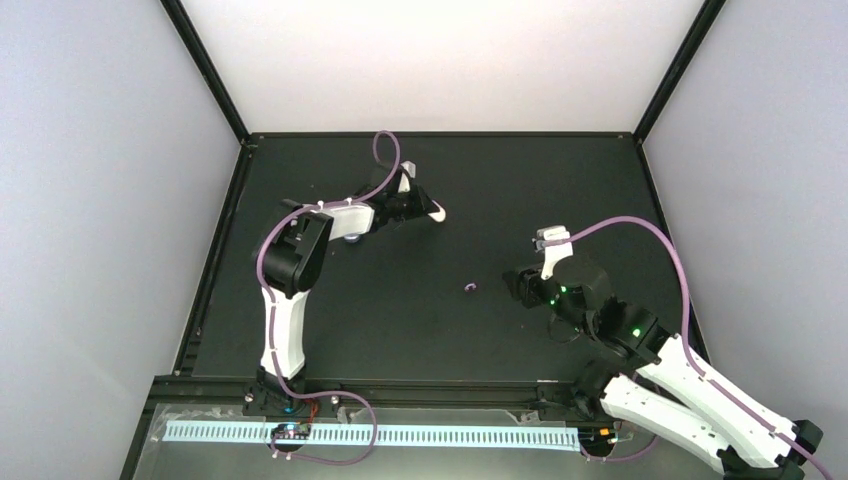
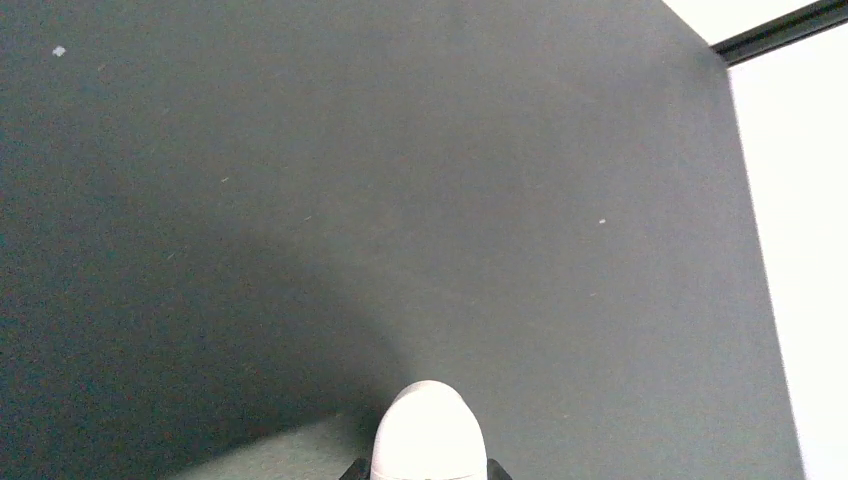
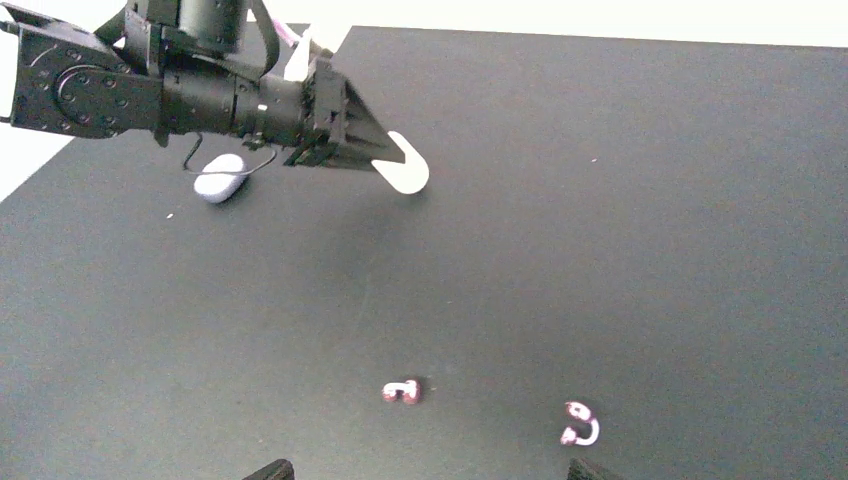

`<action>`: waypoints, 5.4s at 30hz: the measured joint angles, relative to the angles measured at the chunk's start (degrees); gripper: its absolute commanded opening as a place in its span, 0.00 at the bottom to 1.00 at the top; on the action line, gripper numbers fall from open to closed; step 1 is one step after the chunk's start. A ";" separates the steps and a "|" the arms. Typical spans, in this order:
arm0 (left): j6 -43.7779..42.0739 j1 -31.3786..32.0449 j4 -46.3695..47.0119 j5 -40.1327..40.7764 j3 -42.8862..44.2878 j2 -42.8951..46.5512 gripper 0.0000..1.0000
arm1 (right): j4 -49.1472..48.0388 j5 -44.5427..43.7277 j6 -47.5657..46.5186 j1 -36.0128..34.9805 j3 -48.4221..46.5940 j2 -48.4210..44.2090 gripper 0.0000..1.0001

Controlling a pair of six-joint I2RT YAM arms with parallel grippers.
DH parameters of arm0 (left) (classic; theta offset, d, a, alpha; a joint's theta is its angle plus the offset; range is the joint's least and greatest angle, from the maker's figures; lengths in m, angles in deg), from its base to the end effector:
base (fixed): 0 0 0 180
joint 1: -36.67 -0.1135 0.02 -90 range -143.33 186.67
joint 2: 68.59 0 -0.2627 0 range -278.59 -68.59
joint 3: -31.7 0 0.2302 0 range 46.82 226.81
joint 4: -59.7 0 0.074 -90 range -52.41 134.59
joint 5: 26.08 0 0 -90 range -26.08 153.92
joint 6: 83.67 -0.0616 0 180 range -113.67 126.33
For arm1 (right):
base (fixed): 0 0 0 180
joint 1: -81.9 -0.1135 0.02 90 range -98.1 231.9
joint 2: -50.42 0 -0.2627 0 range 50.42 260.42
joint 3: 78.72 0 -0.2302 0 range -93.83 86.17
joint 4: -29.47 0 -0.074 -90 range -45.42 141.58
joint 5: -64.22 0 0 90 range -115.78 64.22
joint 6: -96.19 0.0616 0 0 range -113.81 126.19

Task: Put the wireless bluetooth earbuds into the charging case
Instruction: Place the charging case at the center of the board, then move the charging case to the center of the board, then pick up the charging case at the center of the board.

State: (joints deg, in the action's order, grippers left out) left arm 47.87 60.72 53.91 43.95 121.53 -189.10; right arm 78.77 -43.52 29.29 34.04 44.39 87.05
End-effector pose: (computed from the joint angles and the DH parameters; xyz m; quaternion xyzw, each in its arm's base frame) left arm 0.4091 -0.2056 0.1440 -0.0565 0.8810 -0.3704 0.2890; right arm 0.1086 0.0921 0.2856 -0.1062 0.8485 0.1827 0.4852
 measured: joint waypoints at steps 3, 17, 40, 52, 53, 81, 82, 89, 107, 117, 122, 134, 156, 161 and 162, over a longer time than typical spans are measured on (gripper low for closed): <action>-0.44 0.00 -1.64 0.55 0.15 -0.63 0.16 | 1.01 -1.99 -1.68 0.00 -1.07 -0.33 0.73; -3.72 -0.15 -6.08 1.95 -1.31 1.46 0.80 | 1.88 -4.63 -3.89 0.00 -2.27 -1.33 0.74; -13.31 -15.23 -29.88 19.96 -13.35 26.77 0.99 | 2.14 -2.75 -3.61 0.00 -2.45 -1.20 0.74; -18.23 -16.26 -33.35 17.11 -6.80 14.53 0.80 | 2.21 -1.68 -3.26 0.00 -2.40 -0.15 0.74; -18.56 -16.15 -33.40 17.14 -6.29 14.29 0.77 | 2.21 -1.62 -3.28 0.00 -2.40 0.04 0.74; -18.64 -7.76 -33.24 20.81 -13.57 17.99 0.39 | 1.62 1.57 -1.88 0.00 -2.47 2.27 0.74; -17.99 -6.97 -33.16 20.70 -15.39 19.63 0.39 | 1.46 1.86 -1.68 0.00 -2.47 2.27 0.74; -9.27 2.08 -31.61 20.57 -30.01 34.67 0.40 | -2.21 5.51 1.11 -0.02 0.39 2.29 0.73; 22.69 19.78 -36.26 29.90 -27.36 32.28 0.70 | -8.44 13.84 9.60 -0.02 7.67 3.87 0.71; 21.99 20.96 -40.06 31.69 -26.08 34.97 0.99 | -7.54 14.88 9.51 0.00 8.15 3.26 0.71; 15.02 20.44 -45.31 39.65 -27.82 61.13 0.99 | -8.31 18.43 7.30 -0.28 7.06 11.45 0.68; -14.78 19.26 -42.97 43.15 -31.82 100.17 0.99 | -16.61 16.37 3.74 -13.27 -10.62 49.57 0.76; -18.47 19.23 -47.01 47.30 -35.17 102.88 0.99 | -13.18 7.69 3.76 -14.19 -31.91 76.94 0.54; -18.47 19.23 -47.01 47.41 -35.50 102.88 0.99 | -12.68 6.82 2.60 -14.27 -31.91 77.00 0.41; -18.47 19.23 -47.01 47.41 -35.56 102.88 0.99 | -12.66 6.64 2.38 -14.34 -31.91 77.00 0.38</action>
State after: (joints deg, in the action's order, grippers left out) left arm 29.40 79.96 6.89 91.36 85.97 -86.22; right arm 66.12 -36.87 31.67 19.70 12.47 164.05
